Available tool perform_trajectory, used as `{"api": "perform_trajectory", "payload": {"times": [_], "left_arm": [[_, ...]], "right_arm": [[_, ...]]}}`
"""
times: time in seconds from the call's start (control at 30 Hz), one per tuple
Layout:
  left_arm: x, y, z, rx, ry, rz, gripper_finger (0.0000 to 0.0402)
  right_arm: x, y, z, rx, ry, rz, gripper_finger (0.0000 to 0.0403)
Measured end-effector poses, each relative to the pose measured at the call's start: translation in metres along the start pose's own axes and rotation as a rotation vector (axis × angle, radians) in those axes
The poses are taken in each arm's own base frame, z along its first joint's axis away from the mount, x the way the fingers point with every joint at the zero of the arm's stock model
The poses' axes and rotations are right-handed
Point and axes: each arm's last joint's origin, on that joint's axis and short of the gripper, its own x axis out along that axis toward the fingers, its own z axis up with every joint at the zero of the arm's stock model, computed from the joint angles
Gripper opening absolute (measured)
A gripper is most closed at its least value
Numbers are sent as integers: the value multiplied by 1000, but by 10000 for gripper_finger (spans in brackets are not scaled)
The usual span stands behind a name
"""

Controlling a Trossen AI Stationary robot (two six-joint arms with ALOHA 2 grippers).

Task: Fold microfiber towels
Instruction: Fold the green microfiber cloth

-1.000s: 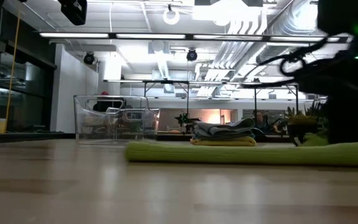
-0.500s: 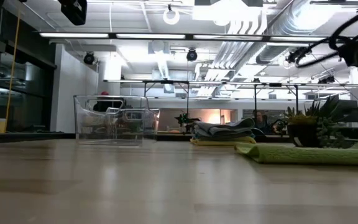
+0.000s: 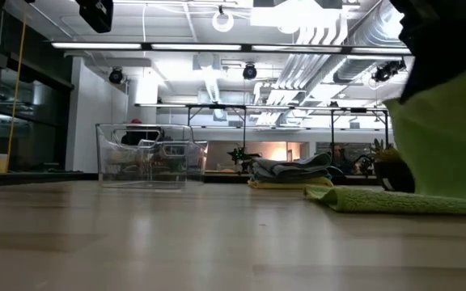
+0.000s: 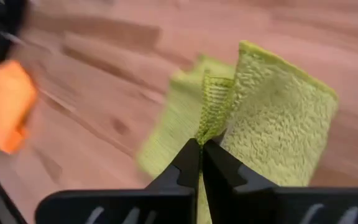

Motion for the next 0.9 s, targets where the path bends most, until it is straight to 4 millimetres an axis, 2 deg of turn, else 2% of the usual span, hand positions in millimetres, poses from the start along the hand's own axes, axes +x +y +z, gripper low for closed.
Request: {"api": "perform_trajectory", "payload": {"times": [0.13,0.63,0.9], "left_arm": [[0,0,0,0,0,0,137],[3,0,-4,7,21,11,138],[3,0,-4,7,16,25,138]], "right_arm": [[5,7,-1,17,-88,45,0],[56,17,-19,12,-90,-18,0],[79,19,-30,37,-159,-13,0]]}}
